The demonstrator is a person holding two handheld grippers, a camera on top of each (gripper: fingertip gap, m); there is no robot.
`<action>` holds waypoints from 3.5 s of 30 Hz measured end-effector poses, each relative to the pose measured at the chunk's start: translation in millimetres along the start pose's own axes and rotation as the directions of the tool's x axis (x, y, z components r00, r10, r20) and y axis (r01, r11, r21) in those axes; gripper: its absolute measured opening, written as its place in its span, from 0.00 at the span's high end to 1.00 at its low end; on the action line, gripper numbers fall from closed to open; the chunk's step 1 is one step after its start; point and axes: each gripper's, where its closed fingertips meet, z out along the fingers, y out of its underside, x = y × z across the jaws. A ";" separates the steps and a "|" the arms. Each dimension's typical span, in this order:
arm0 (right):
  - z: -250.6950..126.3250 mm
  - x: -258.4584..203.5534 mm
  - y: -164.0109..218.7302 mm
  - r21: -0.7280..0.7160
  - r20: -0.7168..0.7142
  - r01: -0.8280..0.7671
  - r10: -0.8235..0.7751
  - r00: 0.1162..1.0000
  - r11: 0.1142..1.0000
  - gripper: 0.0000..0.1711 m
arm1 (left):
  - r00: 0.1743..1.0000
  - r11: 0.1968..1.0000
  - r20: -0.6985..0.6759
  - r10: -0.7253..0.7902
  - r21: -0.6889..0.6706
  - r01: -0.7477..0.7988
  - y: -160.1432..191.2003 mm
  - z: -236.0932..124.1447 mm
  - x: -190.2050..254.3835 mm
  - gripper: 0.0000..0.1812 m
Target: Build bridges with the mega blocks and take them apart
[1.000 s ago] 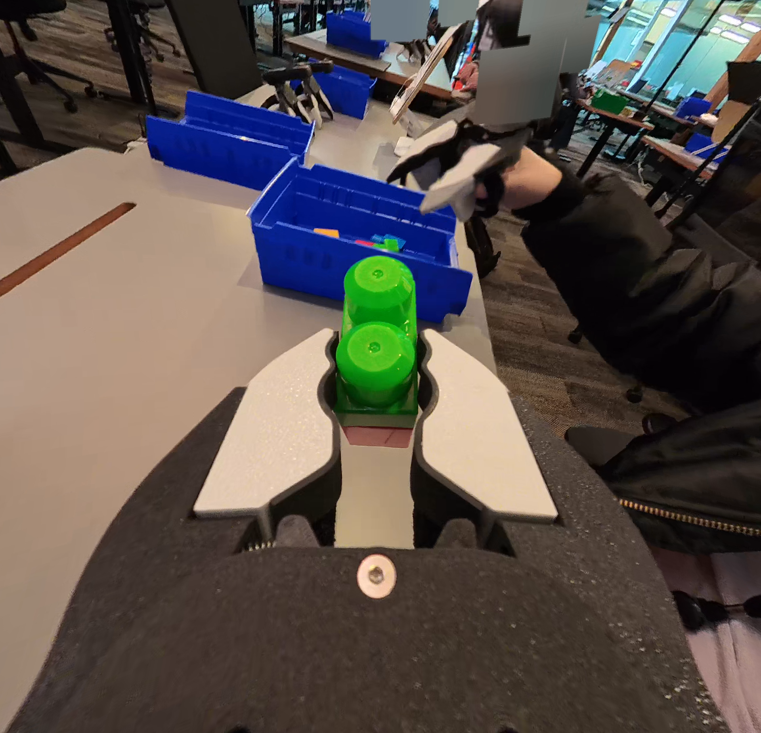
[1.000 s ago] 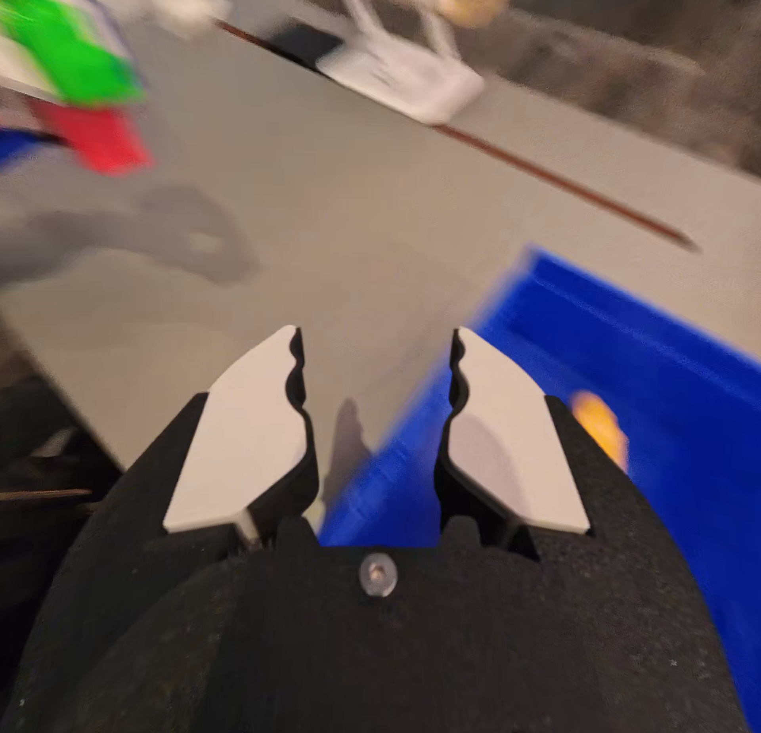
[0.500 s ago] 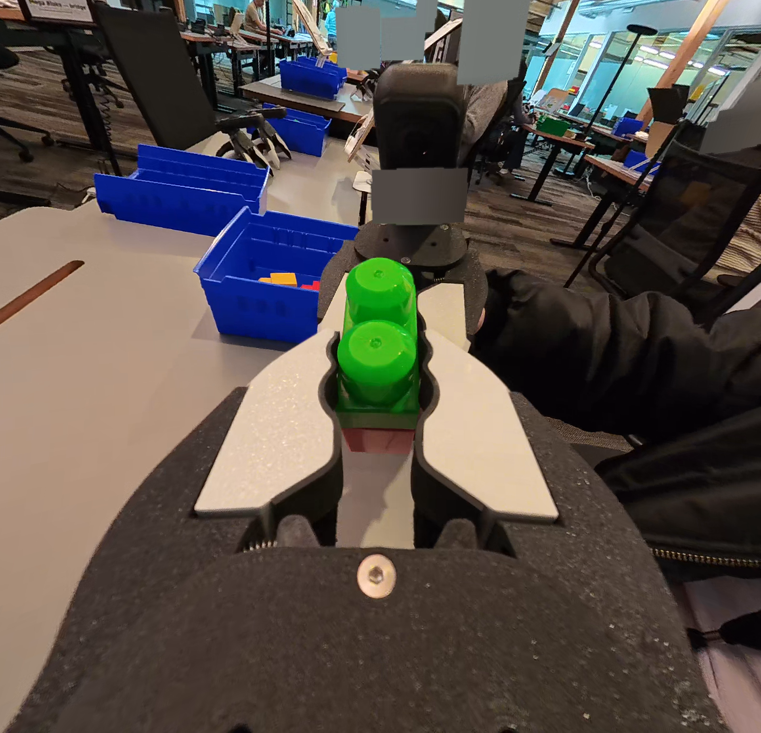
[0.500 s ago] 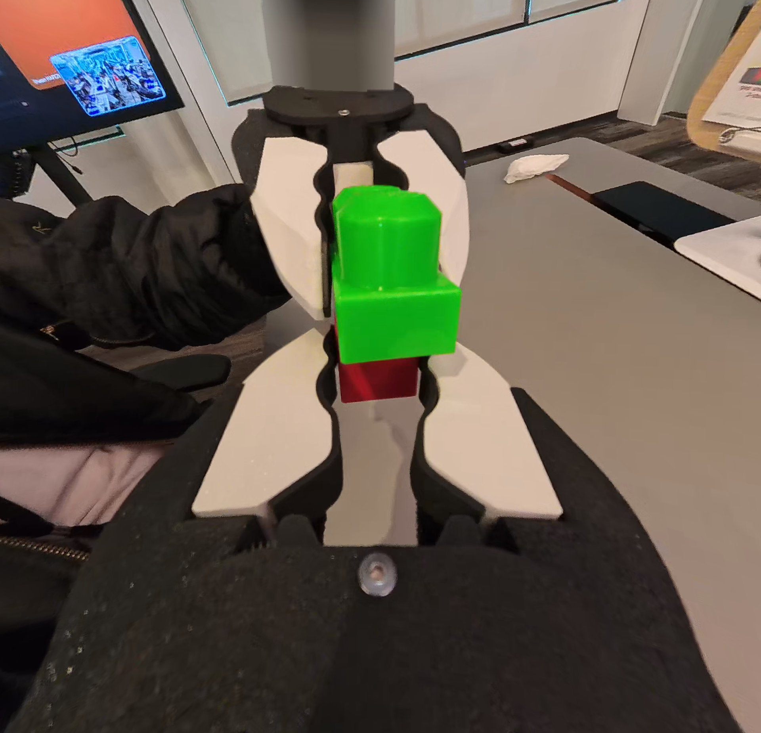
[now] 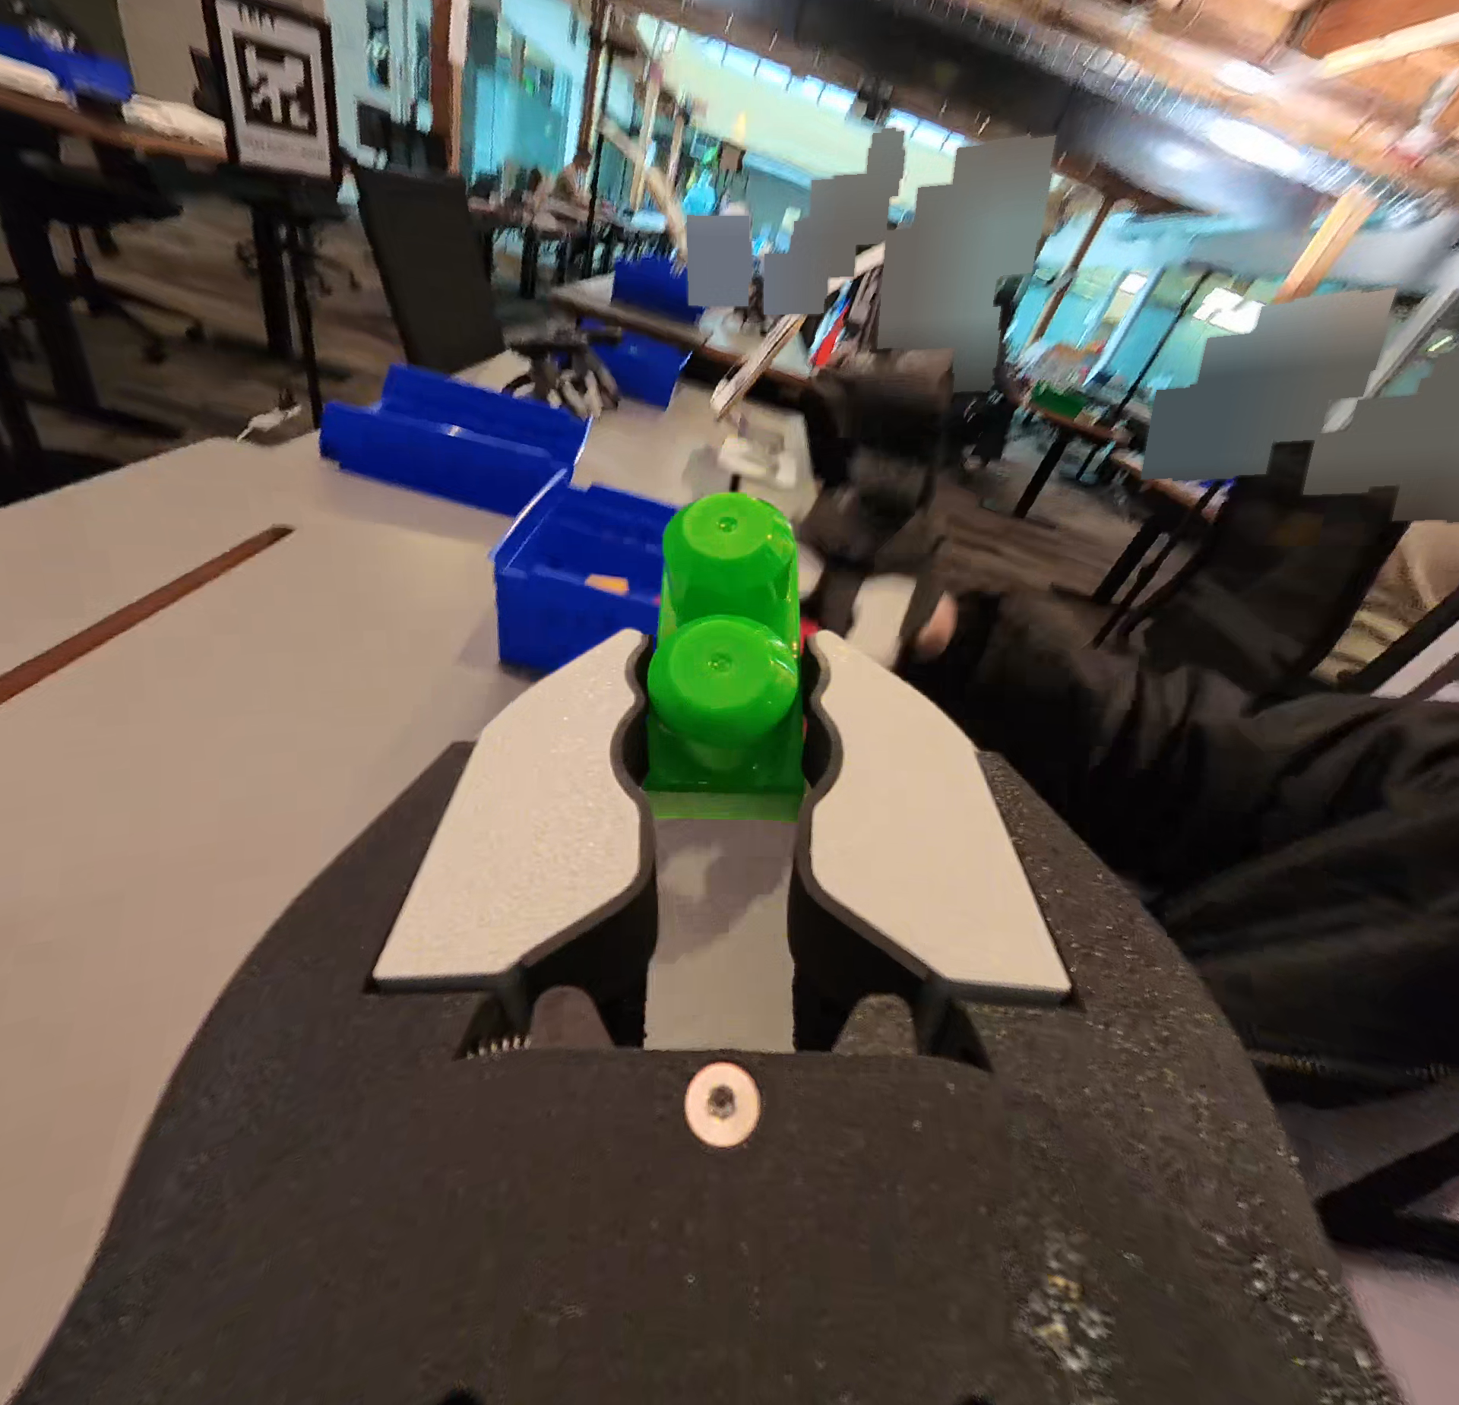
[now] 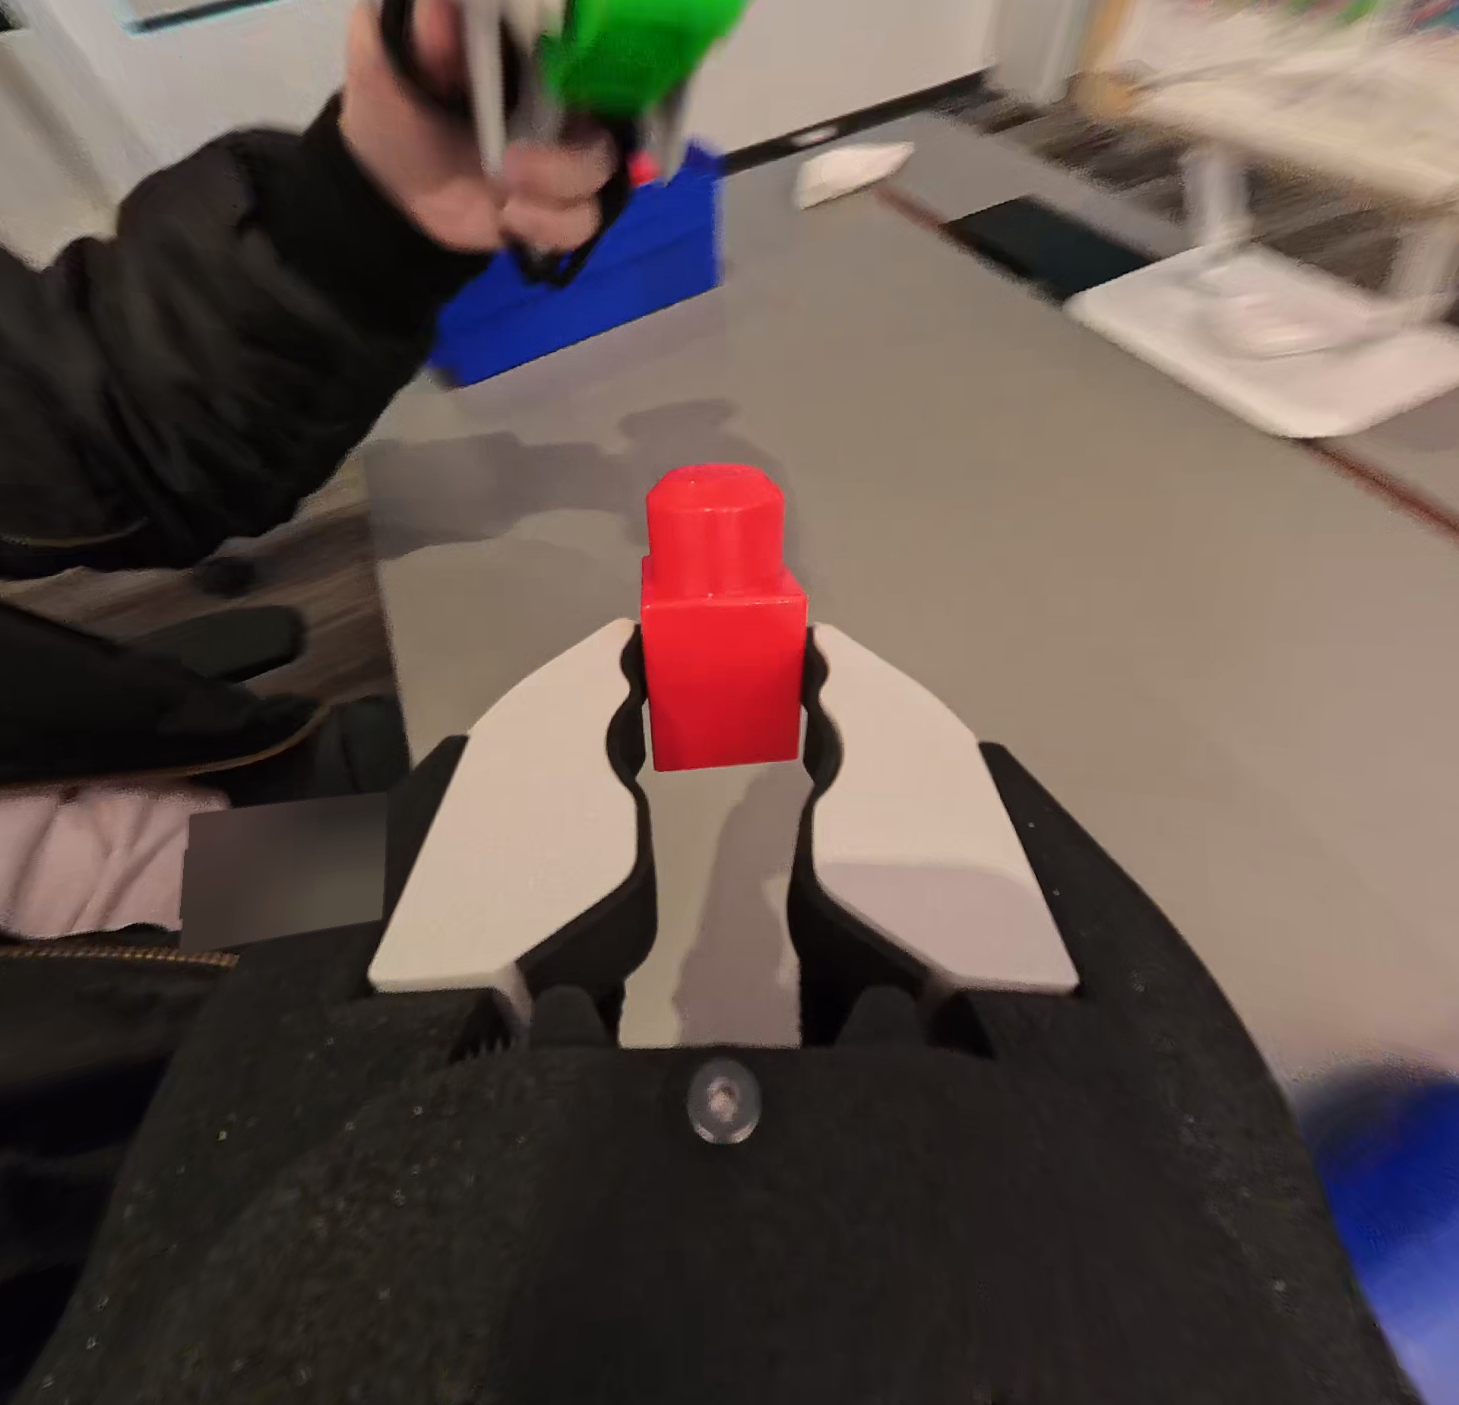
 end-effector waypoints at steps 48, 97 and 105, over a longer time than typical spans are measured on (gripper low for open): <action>10.1 -41.8 -29.8 -0.003 0.135 0.167 -0.165 0.977 0.986 0.80 | 0.974 0.923 -0.143 0.178 -0.318 -0.216 81.8 68.9 56.0 0.79; -109.9 57.1 32.8 0.090 -0.459 -0.248 0.261 0.849 0.965 0.78 | 0.651 0.207 0.276 0.707 -0.961 0.183 190.3 -507.7 -103.0 0.72; -95.0 55.7 31.7 0.222 -0.396 -0.350 0.412 0.821 0.910 0.79 | 0.782 0.101 0.155 0.603 -0.988 0.118 214.7 -514.0 -110.1 0.68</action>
